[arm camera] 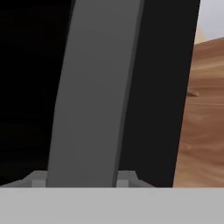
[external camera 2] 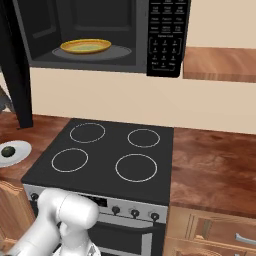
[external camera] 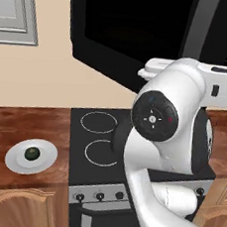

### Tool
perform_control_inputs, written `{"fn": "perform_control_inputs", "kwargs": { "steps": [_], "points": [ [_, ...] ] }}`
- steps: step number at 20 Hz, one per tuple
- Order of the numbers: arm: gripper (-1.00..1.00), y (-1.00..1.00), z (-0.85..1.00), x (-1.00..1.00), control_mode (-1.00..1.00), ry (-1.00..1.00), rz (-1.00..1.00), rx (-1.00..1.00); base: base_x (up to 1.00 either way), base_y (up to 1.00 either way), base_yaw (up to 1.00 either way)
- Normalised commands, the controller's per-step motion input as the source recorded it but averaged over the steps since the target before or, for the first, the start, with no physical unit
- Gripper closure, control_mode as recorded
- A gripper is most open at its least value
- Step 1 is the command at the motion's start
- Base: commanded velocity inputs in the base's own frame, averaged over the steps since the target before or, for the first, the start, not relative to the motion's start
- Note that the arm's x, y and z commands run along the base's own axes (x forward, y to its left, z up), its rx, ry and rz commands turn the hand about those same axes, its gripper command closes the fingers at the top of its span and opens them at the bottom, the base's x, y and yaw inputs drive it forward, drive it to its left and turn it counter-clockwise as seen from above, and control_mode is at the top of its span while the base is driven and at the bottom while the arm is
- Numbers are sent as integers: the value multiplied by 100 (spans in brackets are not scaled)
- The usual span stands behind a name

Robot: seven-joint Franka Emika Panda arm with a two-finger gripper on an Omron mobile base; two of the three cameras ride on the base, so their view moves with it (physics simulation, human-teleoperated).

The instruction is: Pick the squash from the counter and place it in the microwave. Then turn on the microwave.

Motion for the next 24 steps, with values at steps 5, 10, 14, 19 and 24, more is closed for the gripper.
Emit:
{"fn": "perform_control_inputs", "kwargs": {
  "steps": [5, 10, 14, 19, 24],
  "points": [
    [100, 33, 0, -48, -100, 0, -6, -8, 0, 0, 0],
    [100, 17, 0, -28, -100, 0, -1, -9, 0, 0, 0],
    [100, 10, -2, -27, -100, 0, 0, -6, 0, 0, 0],
    [-100, 11, -3, -39, -100, 0, 0, -2, 0, 0, 0],
    [-100, 0, 4, -88, -100, 0, -1, 0, 0, 0, 0]
  ]
}}
